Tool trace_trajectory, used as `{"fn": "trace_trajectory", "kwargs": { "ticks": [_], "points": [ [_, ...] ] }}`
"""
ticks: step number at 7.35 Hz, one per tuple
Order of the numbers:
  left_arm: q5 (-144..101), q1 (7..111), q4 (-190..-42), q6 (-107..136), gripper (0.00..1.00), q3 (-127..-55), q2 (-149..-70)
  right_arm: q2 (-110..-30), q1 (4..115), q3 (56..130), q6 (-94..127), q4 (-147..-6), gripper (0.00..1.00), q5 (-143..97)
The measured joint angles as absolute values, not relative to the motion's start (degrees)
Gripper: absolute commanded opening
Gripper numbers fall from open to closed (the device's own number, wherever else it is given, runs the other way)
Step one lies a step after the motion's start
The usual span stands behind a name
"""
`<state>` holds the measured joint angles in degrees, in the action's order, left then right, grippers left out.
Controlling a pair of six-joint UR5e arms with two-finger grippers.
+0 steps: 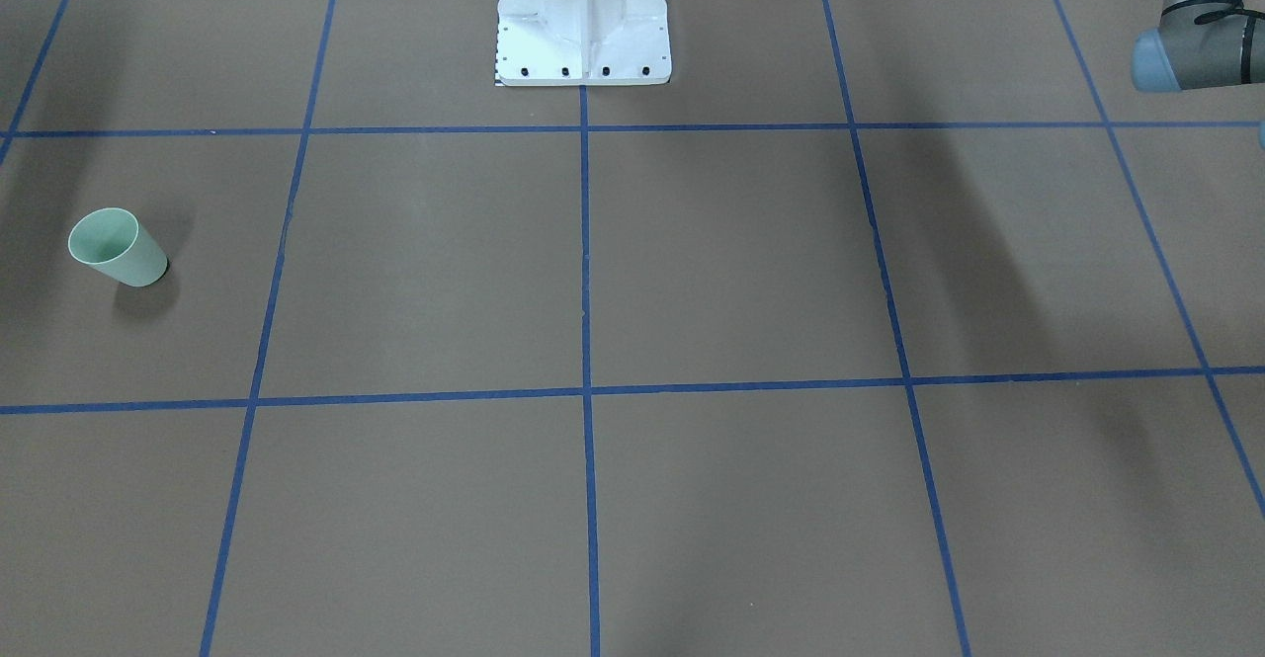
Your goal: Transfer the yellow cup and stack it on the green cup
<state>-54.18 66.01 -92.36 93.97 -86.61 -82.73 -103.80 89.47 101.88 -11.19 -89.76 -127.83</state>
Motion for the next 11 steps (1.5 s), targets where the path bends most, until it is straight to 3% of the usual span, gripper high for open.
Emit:
{"fn": "trace_trajectory", "kwargs": {
  "ticks": [11],
  "points": [
    [-55.62, 68.42, -131.62, 59.49, 0.00, -86.20, -89.76, -103.45, 89.47, 101.34, -11.16, -89.82, 1.00, -127.94]
  ]
}}
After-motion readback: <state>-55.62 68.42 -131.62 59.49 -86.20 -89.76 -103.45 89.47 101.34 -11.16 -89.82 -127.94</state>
